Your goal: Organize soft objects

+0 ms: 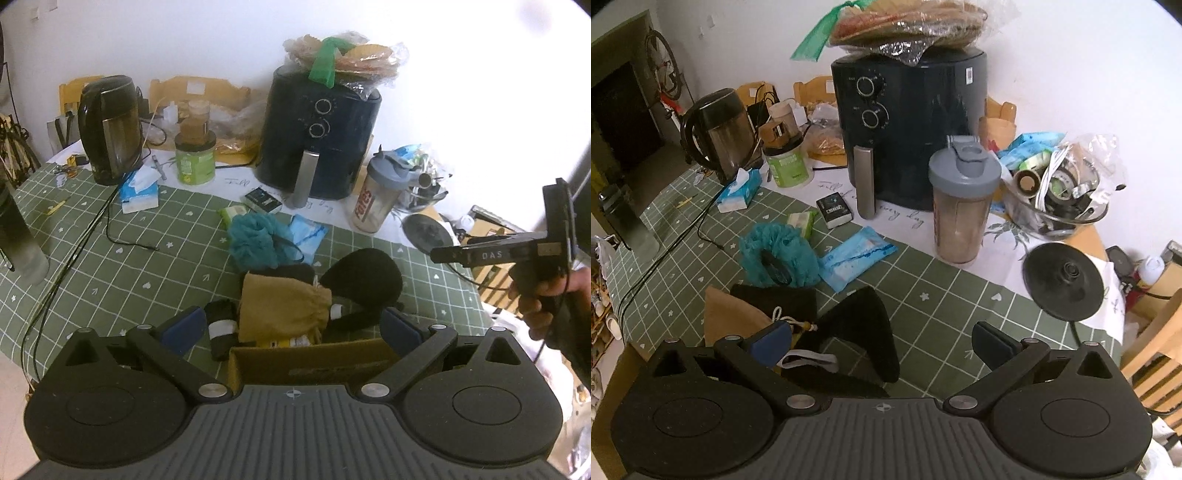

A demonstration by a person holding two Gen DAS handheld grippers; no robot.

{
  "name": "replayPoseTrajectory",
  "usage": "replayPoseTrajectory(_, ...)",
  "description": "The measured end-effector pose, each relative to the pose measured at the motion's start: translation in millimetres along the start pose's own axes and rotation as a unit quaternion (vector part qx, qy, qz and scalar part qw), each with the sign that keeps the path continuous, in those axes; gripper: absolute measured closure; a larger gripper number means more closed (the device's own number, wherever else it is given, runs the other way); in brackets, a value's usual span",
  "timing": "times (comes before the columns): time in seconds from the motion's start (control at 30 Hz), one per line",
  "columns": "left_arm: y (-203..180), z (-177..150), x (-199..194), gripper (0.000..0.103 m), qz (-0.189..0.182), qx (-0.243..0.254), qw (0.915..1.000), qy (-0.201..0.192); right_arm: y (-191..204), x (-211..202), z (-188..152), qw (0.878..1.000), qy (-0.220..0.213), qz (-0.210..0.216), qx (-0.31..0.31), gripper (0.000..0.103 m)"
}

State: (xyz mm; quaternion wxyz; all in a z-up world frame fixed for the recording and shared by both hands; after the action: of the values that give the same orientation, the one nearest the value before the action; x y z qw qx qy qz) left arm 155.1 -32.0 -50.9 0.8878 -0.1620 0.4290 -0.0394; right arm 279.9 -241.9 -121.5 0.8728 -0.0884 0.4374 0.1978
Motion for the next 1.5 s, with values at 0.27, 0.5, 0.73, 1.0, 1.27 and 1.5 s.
replayPoseTrajectory(0.27,4.7,-17.2,2.7,0.0,0.005,0.003,0.9998,0.017,2.6,37.2,-17.6,1.0,0.013,0.02,0.0,0.0)
replayPoseTrajectory(0.5,13.3,-25.0,1.5,0.0,0.014,-0.009,0.9996,0.023,10.2,80.5,-27.0,0.999,0.028,0.021,-0.008,0.011)
replayPoseTrajectory(0.73,20.6,-30.1,-1.6,0.0,0.022,-0.024,0.9991,0.027,4.7,132.1,-35.8,0.997,0.064,0.028,0.019,0.048)
replayPoseTrajectory(1.0,20.7,-33.3,1.4,0.0,0.01,-0.022,0.9989,0.04,-5.2,128.7,-42.4,0.994,0.07,0.032,0.072,0.09)
replayPoseTrajectory(1.27,-9.0,-20.3,-2.4,0.0,-0.055,0.004,0.9983,0.02,-41.8,57.6,-20.7,0.993,0.019,-0.021,0.115,0.091)
replayPoseTrajectory(1.5,-38.1,-12.9,-7.3,0.0,-0.108,0.017,0.994,-0.006,-66.4,10.1,-20.9,0.99,0.006,-0.06,0.13,0.091)
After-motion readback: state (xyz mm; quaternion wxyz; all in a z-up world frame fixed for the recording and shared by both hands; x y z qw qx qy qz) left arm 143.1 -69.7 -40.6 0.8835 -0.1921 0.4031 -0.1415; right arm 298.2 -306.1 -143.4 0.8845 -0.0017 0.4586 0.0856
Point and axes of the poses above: each gripper's, at about its wrist camera, not at the fingertips, and x roughly the way its jaws point, y to its left, z to its top, the point moved 10 cm from there along x, roughly the way its jaws point, and after that the axes turned 15 degrees about -x, right-handed, at the moved point
